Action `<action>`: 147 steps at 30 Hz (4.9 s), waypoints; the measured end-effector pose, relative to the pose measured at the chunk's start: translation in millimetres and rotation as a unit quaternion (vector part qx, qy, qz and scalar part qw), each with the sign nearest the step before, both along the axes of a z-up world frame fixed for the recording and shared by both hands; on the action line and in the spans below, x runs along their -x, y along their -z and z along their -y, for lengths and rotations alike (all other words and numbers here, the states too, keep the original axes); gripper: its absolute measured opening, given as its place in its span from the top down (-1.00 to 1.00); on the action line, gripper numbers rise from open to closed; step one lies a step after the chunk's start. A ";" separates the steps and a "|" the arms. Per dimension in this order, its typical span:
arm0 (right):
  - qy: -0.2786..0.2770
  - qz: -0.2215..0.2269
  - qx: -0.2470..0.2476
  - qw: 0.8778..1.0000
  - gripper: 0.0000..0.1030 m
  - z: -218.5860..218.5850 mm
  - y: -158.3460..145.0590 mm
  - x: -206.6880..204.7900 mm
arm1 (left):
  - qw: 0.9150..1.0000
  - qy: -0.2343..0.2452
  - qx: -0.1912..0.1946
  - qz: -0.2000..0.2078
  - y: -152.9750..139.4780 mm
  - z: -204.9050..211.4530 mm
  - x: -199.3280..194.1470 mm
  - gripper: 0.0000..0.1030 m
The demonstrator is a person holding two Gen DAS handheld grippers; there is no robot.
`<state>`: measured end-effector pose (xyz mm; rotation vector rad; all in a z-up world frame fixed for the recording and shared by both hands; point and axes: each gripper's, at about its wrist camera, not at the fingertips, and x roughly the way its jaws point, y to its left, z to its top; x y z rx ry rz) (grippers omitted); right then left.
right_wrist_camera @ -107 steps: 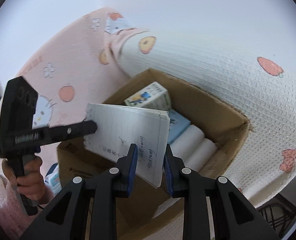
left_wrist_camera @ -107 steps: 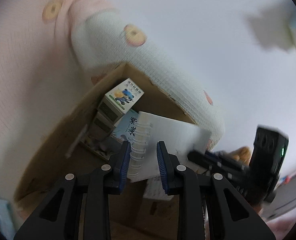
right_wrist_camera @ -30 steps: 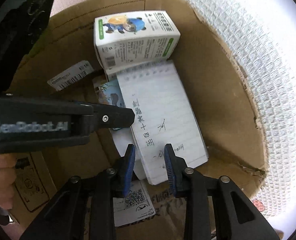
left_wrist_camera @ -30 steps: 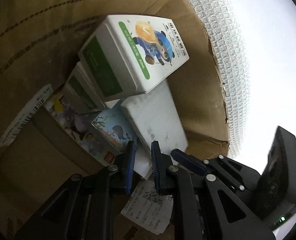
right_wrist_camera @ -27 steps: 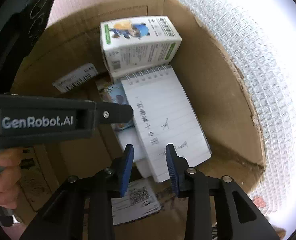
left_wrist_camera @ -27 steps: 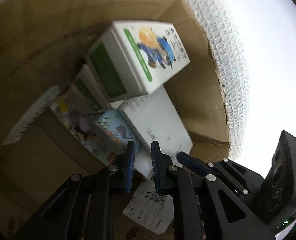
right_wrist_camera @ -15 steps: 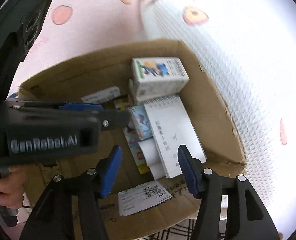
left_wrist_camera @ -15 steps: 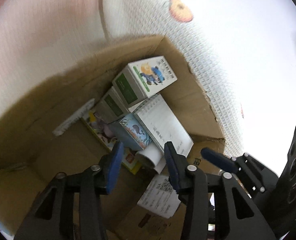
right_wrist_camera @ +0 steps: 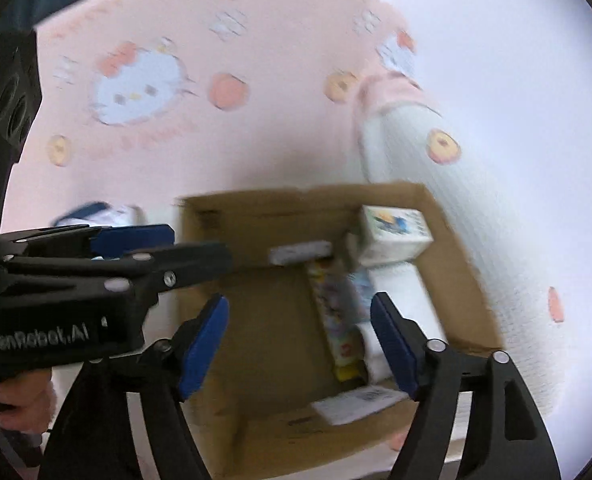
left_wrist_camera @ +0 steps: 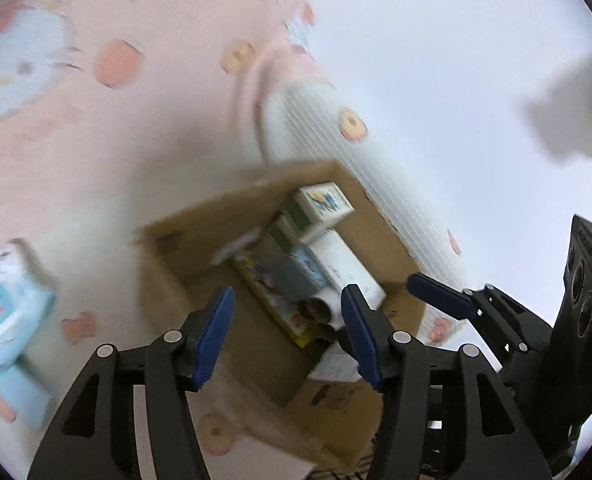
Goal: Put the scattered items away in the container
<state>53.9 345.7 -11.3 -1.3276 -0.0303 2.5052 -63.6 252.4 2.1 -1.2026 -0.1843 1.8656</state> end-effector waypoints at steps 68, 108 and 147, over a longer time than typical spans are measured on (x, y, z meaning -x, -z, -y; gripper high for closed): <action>-0.081 -0.051 0.267 0.959 -0.76 101.3 208.0 192.8 | 0.952 -0.302 0.034 0.046 179.1 253.0 66.6 0.03; -0.117 0.003 0.274 0.955 0.42 138.5 186.4 34.9 | 0.981 -0.167 0.098 0.034 168.0 248.9 -41.8 0.55; -0.033 0.026 0.447 0.894 -0.19 111.6 246.4 62.0 | 0.974 -0.177 0.107 0.091 172.6 252.6 -12.3 0.48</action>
